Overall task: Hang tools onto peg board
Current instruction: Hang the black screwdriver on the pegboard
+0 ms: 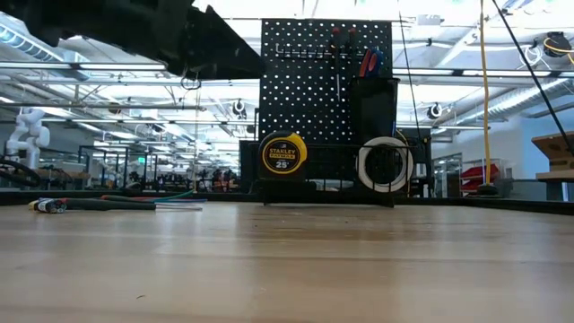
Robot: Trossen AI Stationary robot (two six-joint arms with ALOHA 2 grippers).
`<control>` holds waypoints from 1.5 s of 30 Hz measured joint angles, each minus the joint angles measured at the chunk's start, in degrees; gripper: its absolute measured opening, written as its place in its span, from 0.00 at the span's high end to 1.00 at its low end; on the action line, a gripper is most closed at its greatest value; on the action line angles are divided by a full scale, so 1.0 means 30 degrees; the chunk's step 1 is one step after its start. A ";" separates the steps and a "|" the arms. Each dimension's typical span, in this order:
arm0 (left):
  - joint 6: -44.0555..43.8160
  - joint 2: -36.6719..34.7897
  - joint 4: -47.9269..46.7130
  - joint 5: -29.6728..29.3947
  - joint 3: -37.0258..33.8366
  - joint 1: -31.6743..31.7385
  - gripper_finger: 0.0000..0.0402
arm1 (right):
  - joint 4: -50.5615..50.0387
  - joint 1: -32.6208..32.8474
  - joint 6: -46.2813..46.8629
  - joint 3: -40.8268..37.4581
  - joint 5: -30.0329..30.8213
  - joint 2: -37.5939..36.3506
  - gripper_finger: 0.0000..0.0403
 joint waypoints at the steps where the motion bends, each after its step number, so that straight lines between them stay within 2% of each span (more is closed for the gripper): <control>1: 0.0000 0.0000 -0.0034 0.0007 0.0000 0.0000 0.57 | -0.1290 -0.0628 0.0387 0.0559 -0.0037 -0.0113 0.90; 4: 0.0000 0.0000 -0.0164 0.0029 0.0000 -0.0007 0.57 | -0.6229 -0.2732 0.1891 0.3339 -0.0352 0.0151 0.90; 7: 0.0066 0.0000 -0.0198 0.0063 0.0000 0.0082 0.57 | -1.0814 -0.4927 0.3823 0.6745 -0.1904 0.1225 0.90; 11: 0.0157 0.0000 -0.0202 0.0080 0.0000 0.0428 0.57 | -1.4328 -0.7139 0.4812 1.0196 -0.2621 0.2849 0.90; 14: 0.0138 0.0000 -0.0209 0.0109 0.0000 0.0670 0.57 | -1.5761 -0.8536 0.5333 1.1739 -0.2660 0.3835 0.90; 19: 0.0029 -0.0007 -0.0282 0.0229 0.0000 0.0787 0.57 | -1.6627 -1.0744 0.6668 1.2309 -0.5308 0.5073 0.90; 23: 0.0022 -0.0007 -0.0407 0.0248 0.0000 0.0787 0.57 | -1.6631 -1.2131 0.7070 1.2385 -0.6115 0.5448 0.90; 31: 0.0029 -0.0007 -0.0836 0.0291 0.0000 0.0975 0.57 | -1.6555 -1.3129 0.7293 1.2370 -0.6671 0.5667 0.90; 45: 0.0022 -0.0012 -0.0792 0.0284 0.0000 0.1214 0.57 | -1.6690 -1.3320 0.6905 1.2370 -0.6640 0.6104 0.90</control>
